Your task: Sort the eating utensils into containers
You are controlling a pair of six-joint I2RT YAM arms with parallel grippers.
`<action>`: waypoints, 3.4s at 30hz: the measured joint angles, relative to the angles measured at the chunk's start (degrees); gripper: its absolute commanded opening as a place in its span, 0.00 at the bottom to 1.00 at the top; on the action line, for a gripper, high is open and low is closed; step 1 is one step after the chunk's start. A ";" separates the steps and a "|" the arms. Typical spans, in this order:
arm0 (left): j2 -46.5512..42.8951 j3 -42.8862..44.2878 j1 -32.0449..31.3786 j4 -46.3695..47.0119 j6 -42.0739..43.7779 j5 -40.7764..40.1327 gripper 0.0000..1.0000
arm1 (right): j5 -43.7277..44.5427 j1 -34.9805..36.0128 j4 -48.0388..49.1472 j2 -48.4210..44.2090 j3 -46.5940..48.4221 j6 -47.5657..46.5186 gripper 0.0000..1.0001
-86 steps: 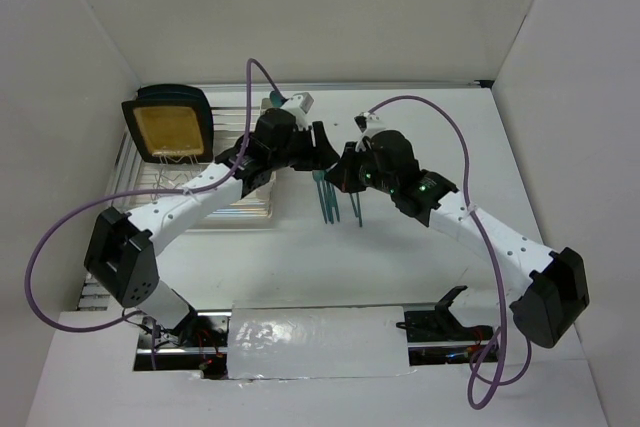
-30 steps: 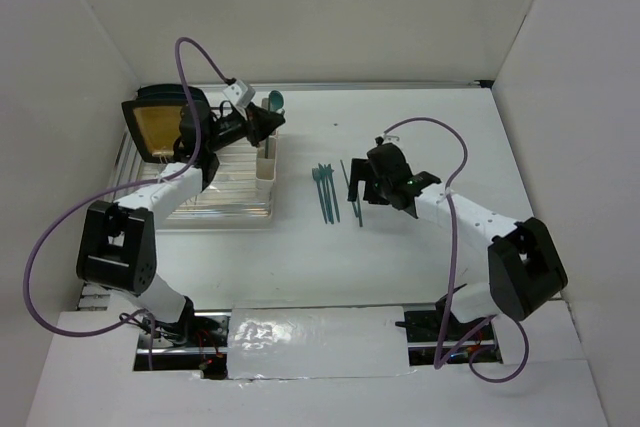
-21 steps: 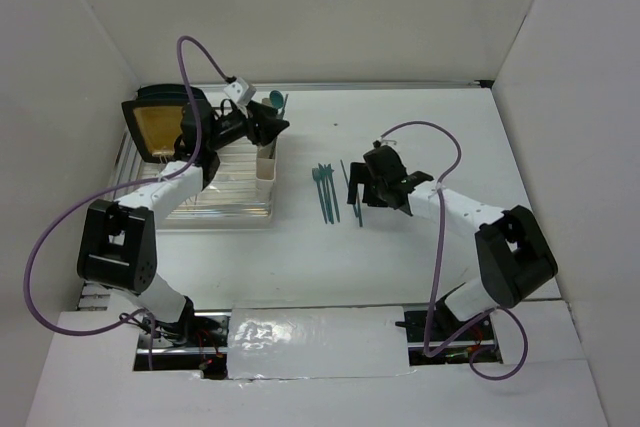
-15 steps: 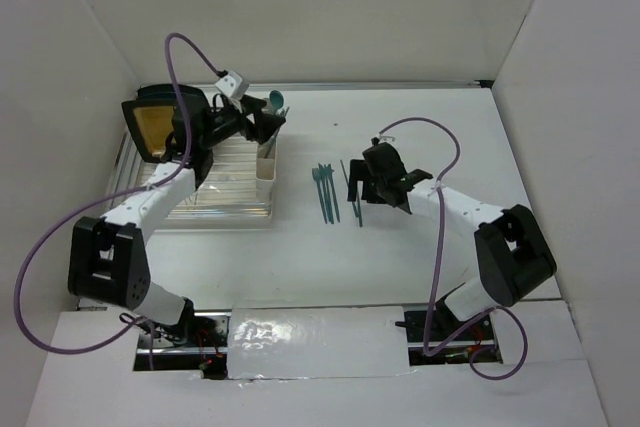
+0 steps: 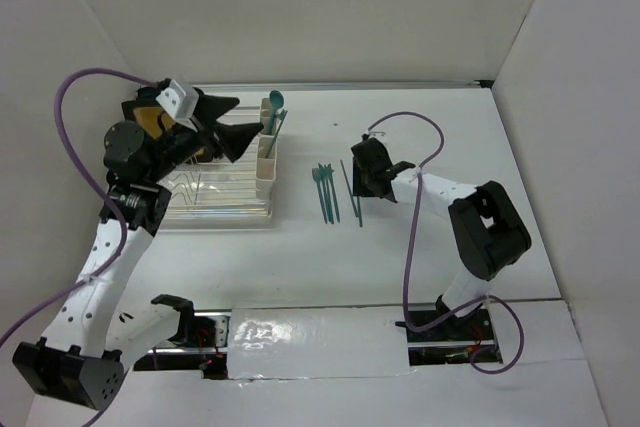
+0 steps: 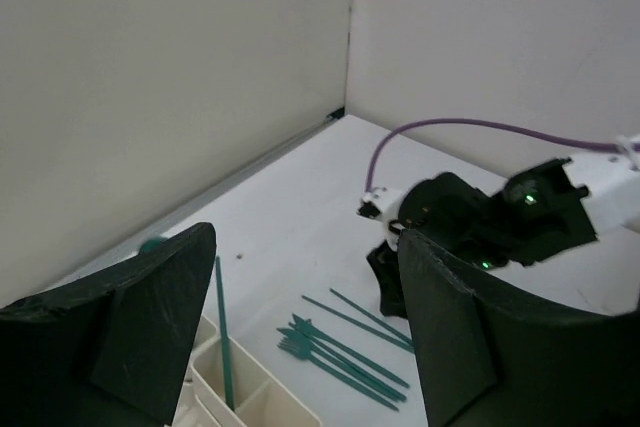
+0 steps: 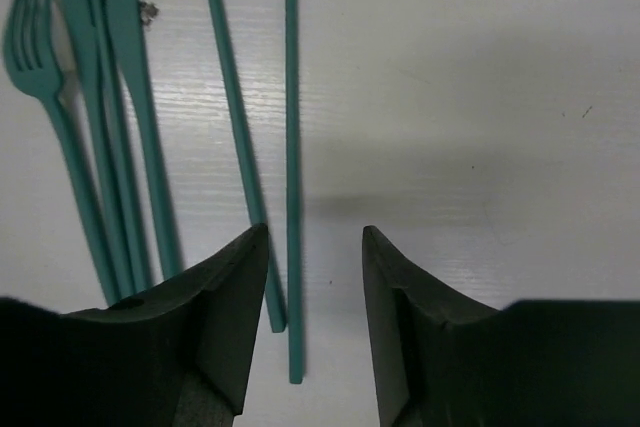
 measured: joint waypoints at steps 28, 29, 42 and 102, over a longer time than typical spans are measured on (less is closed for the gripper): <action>-5.90 -14.19 -2.47 -12.09 2.78 1.55 0.85 | 6.25 0.28 1.42 11.69 5.64 -0.07 0.00; -5.35 -14.08 -3.45 -12.87 3.21 0.61 0.84 | 6.12 0.28 1.99 11.17 4.85 0.04 0.00; 4.76 -4.85 -13.16 -25.11 -4.96 -11.15 0.82 | -3.41 1.38 -2.27 0.13 -0.46 1.03 0.00; 32.28 9.75 -27.12 -8.37 -9.57 -12.81 0.05 | -13.81 1.75 -0.04 -33.86 7.13 13.27 0.78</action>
